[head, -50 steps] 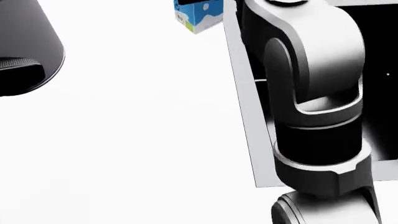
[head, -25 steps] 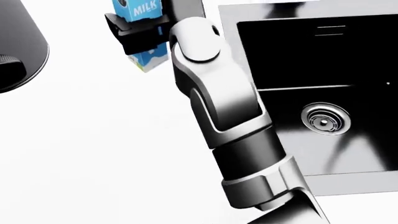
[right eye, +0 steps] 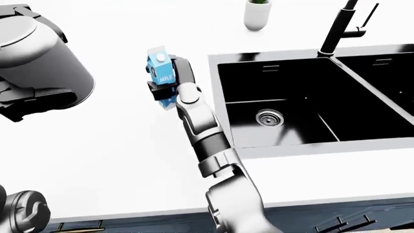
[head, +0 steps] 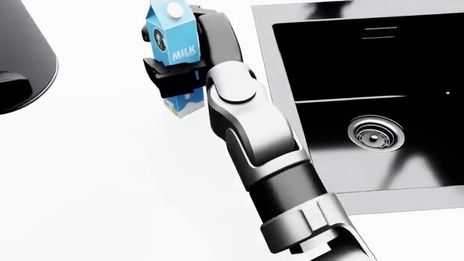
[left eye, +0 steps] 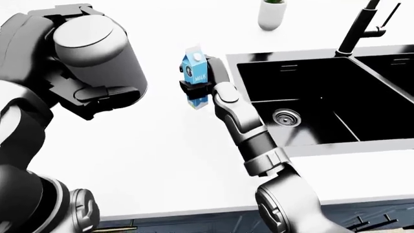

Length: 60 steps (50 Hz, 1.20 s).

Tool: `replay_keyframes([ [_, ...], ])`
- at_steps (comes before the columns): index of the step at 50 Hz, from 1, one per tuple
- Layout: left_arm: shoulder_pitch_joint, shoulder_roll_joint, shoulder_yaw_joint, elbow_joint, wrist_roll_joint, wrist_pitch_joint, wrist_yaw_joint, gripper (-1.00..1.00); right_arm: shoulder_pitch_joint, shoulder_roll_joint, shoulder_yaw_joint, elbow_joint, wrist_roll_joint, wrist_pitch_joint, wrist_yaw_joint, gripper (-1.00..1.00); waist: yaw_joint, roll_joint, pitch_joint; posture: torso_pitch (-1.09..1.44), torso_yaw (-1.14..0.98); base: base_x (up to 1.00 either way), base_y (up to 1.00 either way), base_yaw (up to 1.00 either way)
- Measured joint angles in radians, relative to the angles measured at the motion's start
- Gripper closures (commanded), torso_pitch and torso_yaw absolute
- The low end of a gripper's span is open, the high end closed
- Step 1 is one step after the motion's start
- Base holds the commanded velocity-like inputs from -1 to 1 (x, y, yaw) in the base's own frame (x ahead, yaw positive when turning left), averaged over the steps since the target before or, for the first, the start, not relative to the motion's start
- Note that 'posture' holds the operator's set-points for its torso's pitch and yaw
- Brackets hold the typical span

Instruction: Move the drinks to the dining counter.

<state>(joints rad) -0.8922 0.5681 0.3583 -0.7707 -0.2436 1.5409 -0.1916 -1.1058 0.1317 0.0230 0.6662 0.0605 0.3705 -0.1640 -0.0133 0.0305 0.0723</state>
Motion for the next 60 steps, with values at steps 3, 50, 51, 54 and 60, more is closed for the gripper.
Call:
replay_keyframes([
  [3,0.004,-0.001,0.003,-0.003,-0.001,-0.004,0.004,1.0,0.007,0.0,0.0,0.013,-0.004,0.0,-0.003,0.87,0.0,0.001,0.0,0.0,0.0,0.0,0.0,0.0],
  [50,0.014,0.006,-0.004,-0.008,-0.026,-0.004,0.018,1.0,0.048,-0.004,-0.002,0.108,-0.032,-0.126,0.034,-0.43,0.002,0.002,-0.012,0.0,0.0,0.0,0.0,0.0],
  [51,0.013,0.006,-0.004,-0.008,-0.026,-0.004,0.019,1.0,0.05,-0.006,-0.003,0.11,-0.033,-0.126,0.035,-0.42,0.003,0.002,-0.012,0.0,0.0,0.0,0.0,0.0],
  [54,0.013,0.003,-0.006,-0.008,-0.024,-0.007,0.02,1.0,0.053,-0.012,-0.008,0.12,-0.034,-0.129,0.036,-0.44,0.003,0.002,-0.011,0.0,0.0,0.0,0.0,0.0],
  [60,0.001,0.007,-0.01,-0.013,-0.027,0.011,0.018,1.0,0.053,-0.019,-0.009,0.113,-0.034,-0.125,0.041,-0.51,0.002,0.001,-0.01,0.0,0.0,0.0,0.0,0.0],
])
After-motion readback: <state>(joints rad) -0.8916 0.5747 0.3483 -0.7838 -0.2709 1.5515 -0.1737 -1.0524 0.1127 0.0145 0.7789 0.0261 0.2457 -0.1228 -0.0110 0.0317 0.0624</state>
